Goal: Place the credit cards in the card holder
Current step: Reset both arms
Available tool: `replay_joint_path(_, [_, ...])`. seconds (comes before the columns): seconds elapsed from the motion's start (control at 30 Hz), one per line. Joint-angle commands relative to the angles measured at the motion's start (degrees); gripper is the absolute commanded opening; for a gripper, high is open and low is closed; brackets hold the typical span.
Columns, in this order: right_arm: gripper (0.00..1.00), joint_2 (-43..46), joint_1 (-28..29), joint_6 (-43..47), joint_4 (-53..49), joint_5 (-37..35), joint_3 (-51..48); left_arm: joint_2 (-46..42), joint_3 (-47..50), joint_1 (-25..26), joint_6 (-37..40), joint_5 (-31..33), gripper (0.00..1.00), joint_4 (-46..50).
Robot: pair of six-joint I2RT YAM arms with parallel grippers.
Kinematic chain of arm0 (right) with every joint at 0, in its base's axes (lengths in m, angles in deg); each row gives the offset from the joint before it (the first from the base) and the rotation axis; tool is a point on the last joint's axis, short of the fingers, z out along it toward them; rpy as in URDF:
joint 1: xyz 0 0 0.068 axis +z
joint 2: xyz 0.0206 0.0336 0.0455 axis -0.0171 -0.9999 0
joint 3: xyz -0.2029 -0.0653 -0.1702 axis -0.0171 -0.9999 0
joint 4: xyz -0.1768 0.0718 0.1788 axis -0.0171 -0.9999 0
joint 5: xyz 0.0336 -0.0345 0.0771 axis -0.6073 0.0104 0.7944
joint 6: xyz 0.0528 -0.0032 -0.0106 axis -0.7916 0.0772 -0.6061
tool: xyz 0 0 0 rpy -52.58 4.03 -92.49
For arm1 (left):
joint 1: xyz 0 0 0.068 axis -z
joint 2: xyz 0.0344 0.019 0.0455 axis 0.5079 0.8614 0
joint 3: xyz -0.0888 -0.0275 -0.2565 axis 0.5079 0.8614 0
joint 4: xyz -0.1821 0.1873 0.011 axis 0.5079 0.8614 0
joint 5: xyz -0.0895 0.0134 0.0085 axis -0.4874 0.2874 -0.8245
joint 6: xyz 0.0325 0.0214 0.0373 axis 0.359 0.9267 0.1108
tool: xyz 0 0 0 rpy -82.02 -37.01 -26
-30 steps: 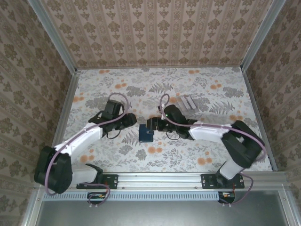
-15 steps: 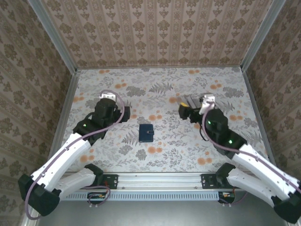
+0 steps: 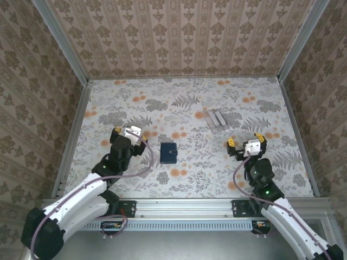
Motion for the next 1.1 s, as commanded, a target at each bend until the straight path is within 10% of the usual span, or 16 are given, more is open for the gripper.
replay_joint_path(0.0, [1.00, -5.96, -7.38, -3.61, 8.15, 8.59, -1.46, 1.63, 0.38, -8.96, -1.16, -6.01, 1.00, -11.13])
replay_joint_path(0.87, [1.00, -69.79, -18.15, -8.08, 50.62, 18.31, 10.08, 44.22, 3.80, -27.39, -2.36, -23.09, 1.00, -59.41])
replay_joint_path(1.07, [1.00, -70.87, -17.95, -7.29, 41.38, 19.14, 15.95, 42.41, -2.46, -29.59, -4.48, -26.97, 1.00, -44.10])
